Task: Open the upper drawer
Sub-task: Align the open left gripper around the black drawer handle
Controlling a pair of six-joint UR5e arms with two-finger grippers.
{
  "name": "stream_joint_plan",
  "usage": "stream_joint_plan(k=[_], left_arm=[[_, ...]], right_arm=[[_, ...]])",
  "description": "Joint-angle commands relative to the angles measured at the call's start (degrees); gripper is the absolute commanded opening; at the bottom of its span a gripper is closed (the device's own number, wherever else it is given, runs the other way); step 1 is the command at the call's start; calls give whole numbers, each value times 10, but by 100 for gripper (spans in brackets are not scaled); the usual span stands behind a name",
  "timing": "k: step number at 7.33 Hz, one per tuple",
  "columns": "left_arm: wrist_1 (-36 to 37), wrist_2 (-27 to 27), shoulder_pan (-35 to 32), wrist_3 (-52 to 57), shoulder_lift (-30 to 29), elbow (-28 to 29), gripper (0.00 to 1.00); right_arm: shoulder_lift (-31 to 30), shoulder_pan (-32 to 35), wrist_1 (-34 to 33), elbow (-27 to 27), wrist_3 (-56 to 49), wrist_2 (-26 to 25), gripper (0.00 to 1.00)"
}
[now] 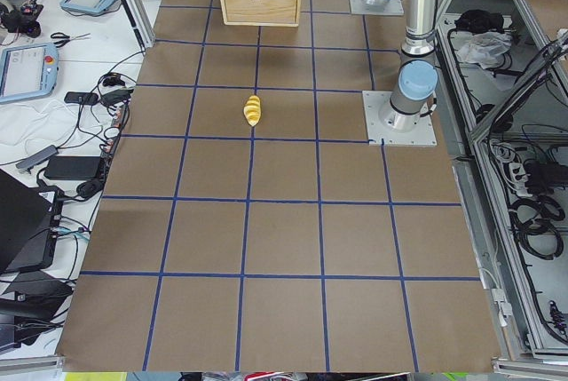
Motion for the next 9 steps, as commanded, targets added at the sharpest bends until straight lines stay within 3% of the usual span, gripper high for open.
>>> stream_joint_plan(k=[1, 9], left_arm=[[-21, -6, 8, -2, 11, 1, 100], [-17, -57, 4, -87, -14, 0, 100]], right_arm=[[0, 0, 0, 0, 0, 0, 100], [0, 0, 0, 0, -1, 0, 100]])
